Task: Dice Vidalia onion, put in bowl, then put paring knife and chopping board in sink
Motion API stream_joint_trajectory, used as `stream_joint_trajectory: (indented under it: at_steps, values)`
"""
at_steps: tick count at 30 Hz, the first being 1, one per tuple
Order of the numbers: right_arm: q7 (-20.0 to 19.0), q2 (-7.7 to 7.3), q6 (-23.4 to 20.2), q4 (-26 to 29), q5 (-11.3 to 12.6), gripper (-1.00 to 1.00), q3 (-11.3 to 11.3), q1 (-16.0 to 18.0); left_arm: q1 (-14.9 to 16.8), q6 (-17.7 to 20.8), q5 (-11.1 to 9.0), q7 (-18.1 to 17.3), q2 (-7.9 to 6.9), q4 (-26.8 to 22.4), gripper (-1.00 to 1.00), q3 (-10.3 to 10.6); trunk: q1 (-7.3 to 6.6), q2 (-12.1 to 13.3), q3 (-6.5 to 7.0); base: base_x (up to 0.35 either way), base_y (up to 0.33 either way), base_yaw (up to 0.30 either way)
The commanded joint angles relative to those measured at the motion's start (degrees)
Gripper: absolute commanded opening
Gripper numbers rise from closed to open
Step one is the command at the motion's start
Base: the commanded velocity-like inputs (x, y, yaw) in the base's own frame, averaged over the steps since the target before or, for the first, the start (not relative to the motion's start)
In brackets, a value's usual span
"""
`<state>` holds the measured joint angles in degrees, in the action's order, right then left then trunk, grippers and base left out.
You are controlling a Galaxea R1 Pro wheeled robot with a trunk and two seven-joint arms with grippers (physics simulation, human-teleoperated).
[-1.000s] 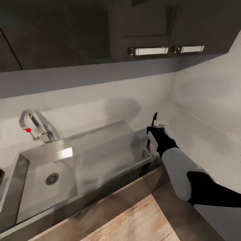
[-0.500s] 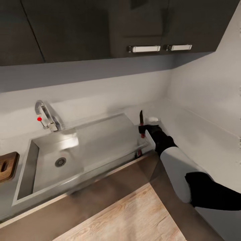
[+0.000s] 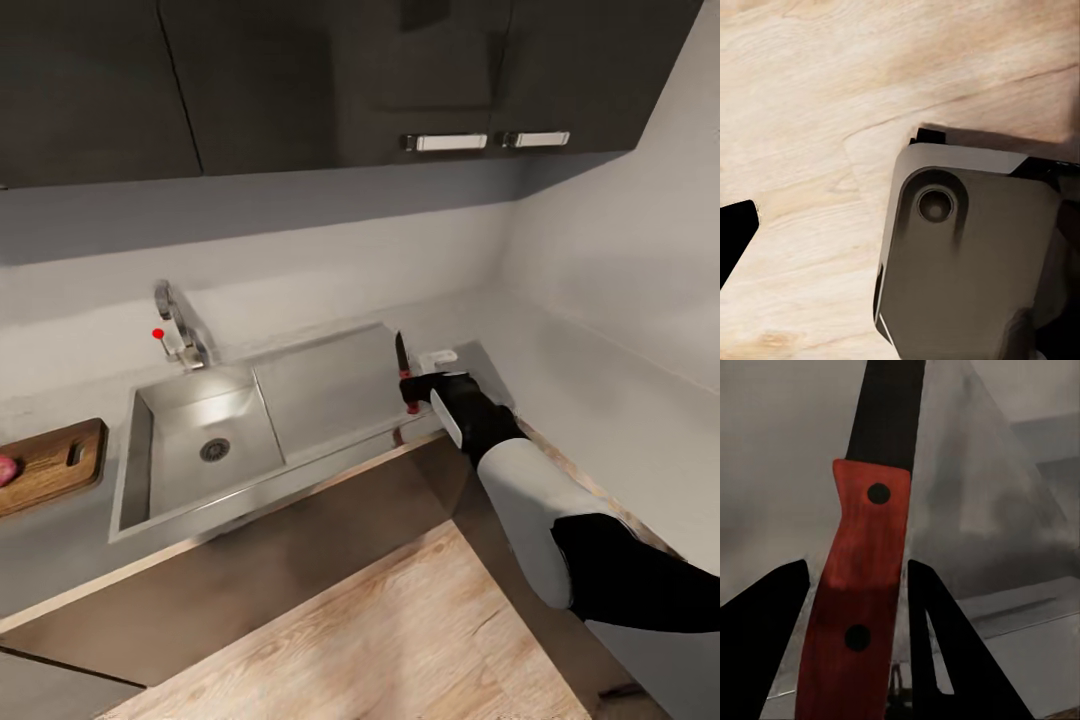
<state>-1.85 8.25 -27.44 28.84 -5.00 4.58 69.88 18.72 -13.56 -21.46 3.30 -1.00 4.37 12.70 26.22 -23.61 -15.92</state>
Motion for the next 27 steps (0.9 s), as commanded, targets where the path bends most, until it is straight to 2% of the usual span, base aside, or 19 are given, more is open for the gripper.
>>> stream_joint_trajectory:
  at_steps: [1,7,15,27]
  values:
    - [-0.2,0.04,-0.3,0.1,-0.5,-1.00,0.2,0.0,0.1,-0.3,-0.4,0.0,0.03,0.2,1.00,0.5,0.00,-0.1,-0.11,-0.264,0.188,0.000]
    - [-0.2,0.19,-0.3,0.1,-0.5,-1.00,0.3,0.0,0.1,-0.3,-0.4,0.0,0.03,0.2,1.00,0.5,0.00,-0.1,-0.21,-0.263,0.189,0.079]
    - [-0.2,0.22,-0.3,0.0,-0.5,-1.00,0.3,0.1,0.1,-0.3,-0.4,0.0,0.03,0.2,1.00,0.5,0.00,-0.1,-0.55,-0.247,0.199,0.214]
    - [-0.2,0.25,-0.3,0.0,-0.5,-1.00,0.3,0.1,0.1,-0.3,-0.4,0.0,-0.01,0.2,1.00,0.5,0.00,-0.1,-1.06,-0.140,0.210,0.223]
